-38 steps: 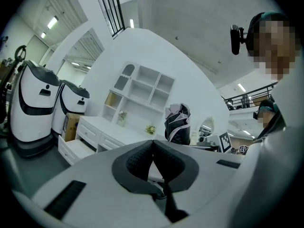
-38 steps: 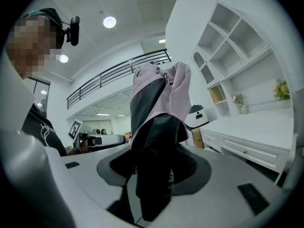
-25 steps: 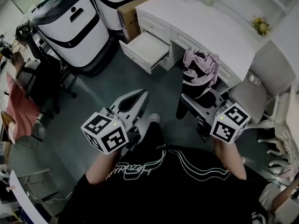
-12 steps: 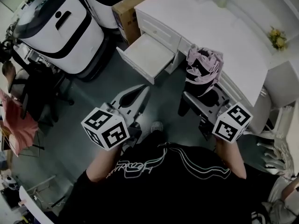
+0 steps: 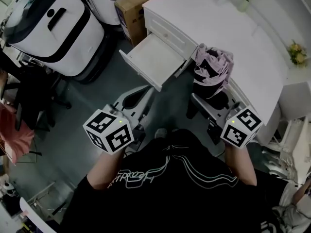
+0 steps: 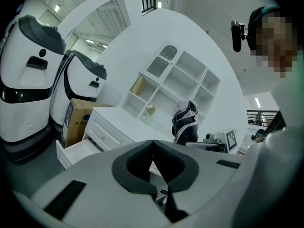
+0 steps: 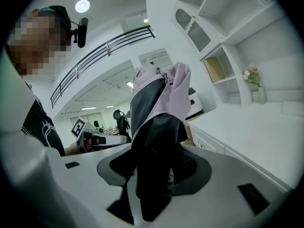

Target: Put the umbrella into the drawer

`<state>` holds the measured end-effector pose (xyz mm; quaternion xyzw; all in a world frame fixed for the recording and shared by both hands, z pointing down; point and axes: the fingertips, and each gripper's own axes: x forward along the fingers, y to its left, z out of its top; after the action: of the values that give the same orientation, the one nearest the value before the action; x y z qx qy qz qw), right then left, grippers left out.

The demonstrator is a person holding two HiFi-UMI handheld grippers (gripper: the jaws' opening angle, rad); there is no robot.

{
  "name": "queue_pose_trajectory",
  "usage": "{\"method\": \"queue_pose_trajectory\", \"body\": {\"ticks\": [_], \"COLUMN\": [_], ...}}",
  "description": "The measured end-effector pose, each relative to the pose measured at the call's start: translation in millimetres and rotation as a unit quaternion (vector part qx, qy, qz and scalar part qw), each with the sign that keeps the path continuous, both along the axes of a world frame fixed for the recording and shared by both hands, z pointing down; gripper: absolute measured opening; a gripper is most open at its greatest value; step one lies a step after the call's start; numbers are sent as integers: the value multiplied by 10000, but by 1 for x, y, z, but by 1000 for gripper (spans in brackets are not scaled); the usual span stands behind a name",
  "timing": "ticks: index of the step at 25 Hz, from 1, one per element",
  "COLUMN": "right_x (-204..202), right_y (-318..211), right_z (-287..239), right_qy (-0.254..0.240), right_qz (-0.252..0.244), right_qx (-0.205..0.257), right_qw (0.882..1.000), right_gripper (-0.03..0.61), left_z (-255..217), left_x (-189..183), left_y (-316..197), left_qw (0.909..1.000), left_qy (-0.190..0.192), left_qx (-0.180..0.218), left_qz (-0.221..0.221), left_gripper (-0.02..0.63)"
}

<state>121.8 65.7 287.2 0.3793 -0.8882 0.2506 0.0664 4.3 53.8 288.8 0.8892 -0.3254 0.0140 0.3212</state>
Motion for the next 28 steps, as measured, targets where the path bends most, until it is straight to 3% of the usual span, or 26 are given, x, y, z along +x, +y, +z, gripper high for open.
{"method": "queue_pose_trajectory", "body": {"ticks": [5,11,17,23,28], "right_x": [7,-37,-52,-93,-101], "right_y": [-9,-88,-148,-234,-260], "right_z": [18,55,94,158,203], "right_qy": [157,192,220,689,846], "right_qz": [-124,-584,-772,-1012,-1184], "right_qx": [59,-219,-470,-840,-1136], "right_qw": [9998,9979,9957,9889,9828], "right_gripper": [218,218,218,218,218], "left_z": [14,43,72,123,154], "left_x": [13,-20,-33,-64,-67], "left_y": [-3,-63,-113,-190,-208], "left_qw": [9998,9986,9958,9911,9861], "left_qy": [-71,-216,-253,-149,-90], "left_qx": [23,-128,-459,-923,-1214], "left_qz": [-201,-459,-745,-949,-1135], "left_gripper": [18,18,17,18,18]}}
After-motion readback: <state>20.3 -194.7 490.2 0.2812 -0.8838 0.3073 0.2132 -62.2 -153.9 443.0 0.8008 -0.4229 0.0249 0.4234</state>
